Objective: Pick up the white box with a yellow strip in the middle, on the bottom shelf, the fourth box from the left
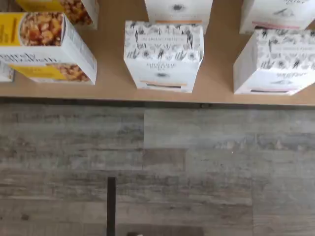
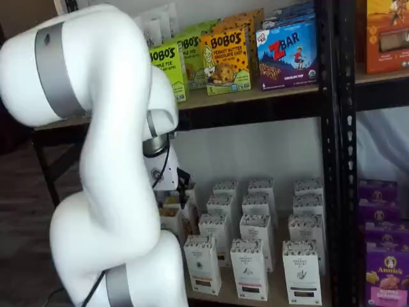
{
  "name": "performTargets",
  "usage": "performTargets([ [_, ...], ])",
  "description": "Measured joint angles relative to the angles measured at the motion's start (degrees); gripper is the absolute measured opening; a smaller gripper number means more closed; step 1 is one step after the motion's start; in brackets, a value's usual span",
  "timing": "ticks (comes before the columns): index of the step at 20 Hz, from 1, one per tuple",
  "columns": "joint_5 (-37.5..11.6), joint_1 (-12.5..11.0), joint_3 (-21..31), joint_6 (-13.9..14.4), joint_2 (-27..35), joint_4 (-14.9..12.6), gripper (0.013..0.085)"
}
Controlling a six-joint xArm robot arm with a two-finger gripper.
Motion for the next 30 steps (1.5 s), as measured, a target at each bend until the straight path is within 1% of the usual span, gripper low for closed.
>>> performTargets([
  [2, -3.10, -0.31, -0.07, -0.92, 2.43, 0.77, 0.0850],
  [6, -7.74, -0.77, -0.84, -2.68, 6.93, 2.27, 0.0850],
  [8, -9.70, -0.93, -1.55, -2.91, 9.38, 2.31, 0.0850],
  [12, -11.72, -1.16, -3.19, -3.50, 13.25, 2.67, 0.0850],
  [16, -13.70, -1.27, -4.71, -5.23, 16.74, 4.45, 0.0850],
  [20, -15.21, -1.12, -6.64, -4.91, 20.33, 4.18, 0.0850],
  [25, -18.19, -0.85, -8.93, -5.57, 24.83, 5.06, 0.0850],
  [28, -19.65, -0.86, -10.64, -4.52, 27.85, 3.82, 0.0850],
  [30, -20.17, -0.92, -11.49, -4.25, 29.28, 3.46, 0.0850],
])
